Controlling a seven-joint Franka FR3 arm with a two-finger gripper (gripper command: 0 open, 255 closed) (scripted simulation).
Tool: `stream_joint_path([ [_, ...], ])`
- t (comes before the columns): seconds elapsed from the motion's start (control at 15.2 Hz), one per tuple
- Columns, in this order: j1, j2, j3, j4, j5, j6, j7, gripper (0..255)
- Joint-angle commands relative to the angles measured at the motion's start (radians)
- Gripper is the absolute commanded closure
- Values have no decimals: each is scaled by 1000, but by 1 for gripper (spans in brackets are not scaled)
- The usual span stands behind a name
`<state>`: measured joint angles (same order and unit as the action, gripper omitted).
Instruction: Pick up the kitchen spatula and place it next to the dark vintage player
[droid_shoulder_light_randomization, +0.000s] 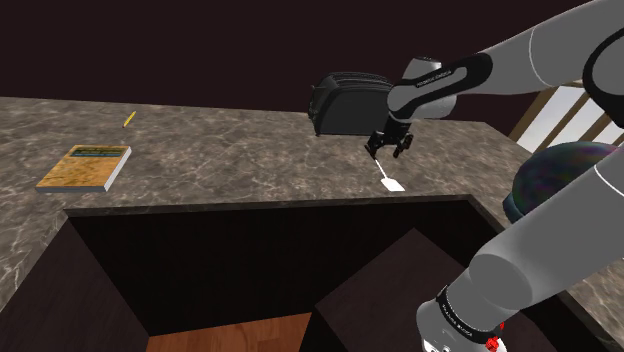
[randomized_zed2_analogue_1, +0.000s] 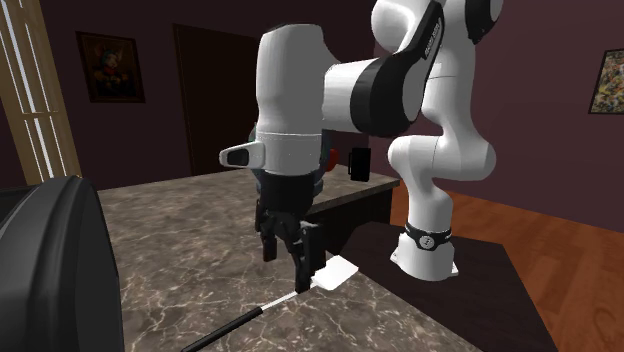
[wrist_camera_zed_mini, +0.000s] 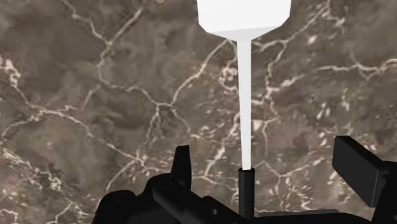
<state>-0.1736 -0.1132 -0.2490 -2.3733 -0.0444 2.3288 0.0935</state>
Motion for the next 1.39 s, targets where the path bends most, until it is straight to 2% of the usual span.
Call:
stream_joint_path([
  [0.0,-1,29,-4,1,9,28,-6,0],
  [0.33,0,75,-6,-18,24,91,-17,0],
  [0.86,0,75,-6,-18,24,91,-17,0],
  [0.92,0,75,-6,-18,24,91,-17,255],
  [1.32,0,75,-6,-18,24,91,-17,255],
])
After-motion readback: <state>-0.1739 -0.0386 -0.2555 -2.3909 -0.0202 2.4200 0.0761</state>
